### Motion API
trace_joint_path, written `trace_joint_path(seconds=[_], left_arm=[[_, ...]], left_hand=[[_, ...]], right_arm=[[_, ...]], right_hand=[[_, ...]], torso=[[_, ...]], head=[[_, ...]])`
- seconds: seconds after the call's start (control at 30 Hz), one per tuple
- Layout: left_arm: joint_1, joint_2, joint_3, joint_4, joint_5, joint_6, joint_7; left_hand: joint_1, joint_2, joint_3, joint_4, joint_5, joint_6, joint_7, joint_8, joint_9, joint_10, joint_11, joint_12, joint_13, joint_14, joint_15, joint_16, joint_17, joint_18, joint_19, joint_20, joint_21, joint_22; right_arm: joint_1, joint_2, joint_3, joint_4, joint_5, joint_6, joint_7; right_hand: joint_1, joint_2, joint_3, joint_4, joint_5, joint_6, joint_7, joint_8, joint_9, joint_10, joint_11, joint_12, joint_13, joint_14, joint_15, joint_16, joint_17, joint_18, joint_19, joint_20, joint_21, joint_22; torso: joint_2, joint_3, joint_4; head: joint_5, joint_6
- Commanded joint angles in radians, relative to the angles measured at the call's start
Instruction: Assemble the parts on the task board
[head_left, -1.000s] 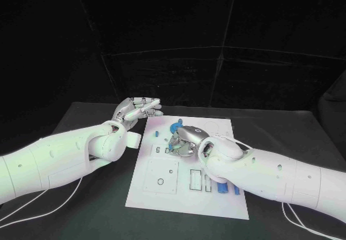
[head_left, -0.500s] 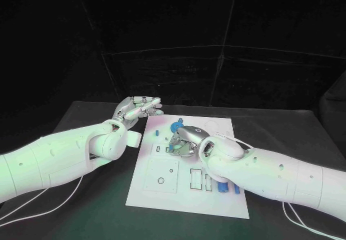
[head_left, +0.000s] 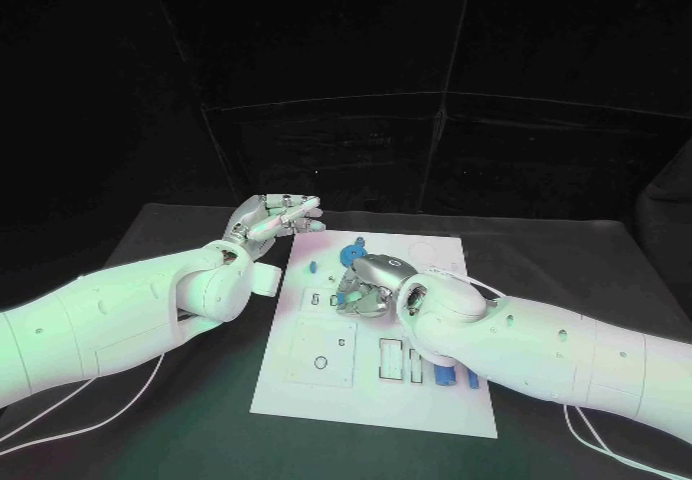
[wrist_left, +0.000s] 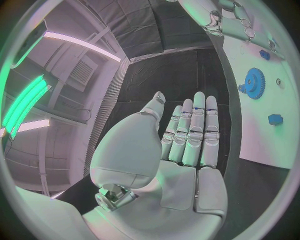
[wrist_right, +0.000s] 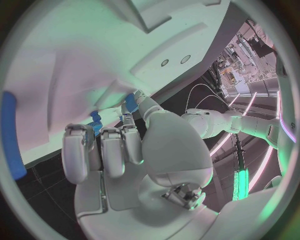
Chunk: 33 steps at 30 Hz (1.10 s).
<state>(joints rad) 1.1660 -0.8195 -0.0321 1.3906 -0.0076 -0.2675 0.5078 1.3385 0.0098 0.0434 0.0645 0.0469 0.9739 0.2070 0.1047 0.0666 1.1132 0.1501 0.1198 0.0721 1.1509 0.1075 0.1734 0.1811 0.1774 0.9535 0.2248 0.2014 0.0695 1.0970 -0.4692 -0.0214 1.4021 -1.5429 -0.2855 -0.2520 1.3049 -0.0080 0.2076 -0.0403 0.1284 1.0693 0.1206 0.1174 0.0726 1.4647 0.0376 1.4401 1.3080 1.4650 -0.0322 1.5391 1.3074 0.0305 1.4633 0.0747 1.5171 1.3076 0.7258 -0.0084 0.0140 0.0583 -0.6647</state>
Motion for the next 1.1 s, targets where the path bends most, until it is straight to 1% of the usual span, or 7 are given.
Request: trace_joint_path(seconds=[0.03,0.27,0.5,0.73,0.87,1.03,1.1], left_arm=[[0.002,0.001,0.001,0.001,0.003,0.011,0.005],[0.002,0.000,0.001,0.001,0.003,0.011,0.003],[0.002,0.001,0.001,0.000,0.003,0.012,0.002],[0.002,0.000,0.001,0.000,0.003,0.013,-0.001],[0.002,0.000,0.001,0.001,0.003,0.013,-0.002],[0.002,0.000,0.001,0.000,0.003,0.014,-0.002],[0.002,0.000,0.001,0.000,0.003,0.015,-0.004]], left_hand=[[0.001,0.008,-0.002,-0.006,0.001,0.006,0.003,-0.006,0.000,-0.006,0.002,-0.007,-0.001,0.007,0.000,-0.007,0.001,0.008,0.008,0.000,-0.003,-0.001],[0.001,0.008,-0.002,-0.006,0.001,0.005,0.003,-0.007,-0.001,-0.007,0.003,-0.008,-0.001,0.007,0.000,-0.007,0.001,0.008,0.009,0.000,-0.004,-0.002],[0.001,0.008,-0.002,-0.006,0.001,0.005,0.003,-0.007,-0.001,-0.007,0.003,-0.008,-0.001,0.007,0.000,-0.007,0.001,0.008,0.009,0.000,-0.004,-0.002],[0.001,0.008,-0.002,-0.006,0.001,0.005,0.003,-0.007,-0.001,-0.007,0.003,-0.008,-0.001,0.007,0.000,-0.007,0.001,0.008,0.009,0.000,-0.004,-0.002],[0.000,0.009,-0.002,-0.007,0.001,0.005,0.004,-0.008,-0.001,-0.008,0.003,-0.009,-0.002,0.007,0.001,-0.008,0.002,0.007,0.009,0.001,-0.004,-0.002],[0.000,0.009,-0.002,-0.007,0.001,0.005,0.004,-0.008,-0.001,-0.008,0.004,-0.010,-0.002,0.007,0.001,-0.008,0.002,0.007,0.009,0.001,-0.005,-0.002],[0.000,0.009,-0.002,-0.007,0.001,0.005,0.004,-0.008,-0.001,-0.008,0.004,-0.010,-0.002,0.007,0.001,-0.008,0.002,0.007,0.009,0.001,-0.005,-0.002]], right_arm=[[-0.004,-0.002,-0.004,-0.001,-0.016,0.026,-0.027],[-0.004,0.000,-0.004,-0.001,-0.020,0.004,-0.032],[-0.004,0.002,-0.004,-0.001,-0.024,-0.016,-0.035],[-0.005,0.002,-0.004,0.000,-0.025,-0.043,-0.031],[-0.005,0.001,-0.004,0.002,-0.025,-0.070,-0.029],[-0.006,-0.004,-0.004,0.009,-0.024,-0.124,-0.017],[-0.007,-0.008,-0.004,0.016,-0.021,-0.155,-0.004]], right_hand=[[-0.014,-0.007,0.001,0.002,0.010,-0.016,0.013,-0.013,-0.005,0.011,0.010,-0.010,0.149,0.086,0.006,-0.006,0.168,-0.002,0.044,0.005,-0.001,0.136],[-0.029,-0.025,-0.003,0.006,0.019,-0.036,0.021,-0.026,-0.007,-0.001,0.017,-0.026,0.136,0.086,0.012,-0.007,0.168,-0.002,0.042,0.011,-0.002,0.133],[-0.046,-0.043,-0.013,0.013,0.020,-0.060,0.028,-0.040,-0.007,-0.021,0.024,-0.053,0.114,0.086,0.019,-0.006,0.169,-0.002,0.041,0.017,-0.003,0.131],[-0.060,-0.058,-0.028,0.020,0.028,-0.077,0.032,-0.046,-0.006,-0.036,0.029,-0.073,0.098,0.085,0.023,-0.007,0.168,-0.001,0.040,0.021,-0.005,0.128],[-0.075,-0.073,-0.052,0.033,0.020,-0.096,0.036,-0.051,-0.006,-0.045,0.032,-0.086,0.086,0.085,0.026,-0.008,0.166,-0.001,0.039,0.025,-0.005,0.128],[-0.089,-0.095,-0.093,0.056,0.016,-0.136,0.045,-0.054,-0.008,-0.067,0.040,-0.114,0.061,0.084,0.033,-0.011,0.162,-0.001,0.040,0.030,-0.006,0.128],[-0.090,-0.105,-0.123,0.074,0.023,-0.152,0.049,-0.052,-0.007,-0.075,0.045,-0.123,0.051,0.083,0.037,-0.011,0.162,-0.001,0.039,0.034,-0.006,0.128]], torso=[[0.000,-0.0003,0.0007],[0.000,-0.0003,0.0004],[0.000,-0.0003,0.0002],[0.000,-0.0001,0.0003],[0.000,-0.0001,0.0005],[0.000,0.0005,-0.0001],[0.000,0.0007,0.0001]], head=[[-0.001,0.001],[-0.004,0.003],[-0.004,0.001],[-0.005,0.002],[-0.006,0.002],[-0.006,0.003],[-0.006,0.003]])
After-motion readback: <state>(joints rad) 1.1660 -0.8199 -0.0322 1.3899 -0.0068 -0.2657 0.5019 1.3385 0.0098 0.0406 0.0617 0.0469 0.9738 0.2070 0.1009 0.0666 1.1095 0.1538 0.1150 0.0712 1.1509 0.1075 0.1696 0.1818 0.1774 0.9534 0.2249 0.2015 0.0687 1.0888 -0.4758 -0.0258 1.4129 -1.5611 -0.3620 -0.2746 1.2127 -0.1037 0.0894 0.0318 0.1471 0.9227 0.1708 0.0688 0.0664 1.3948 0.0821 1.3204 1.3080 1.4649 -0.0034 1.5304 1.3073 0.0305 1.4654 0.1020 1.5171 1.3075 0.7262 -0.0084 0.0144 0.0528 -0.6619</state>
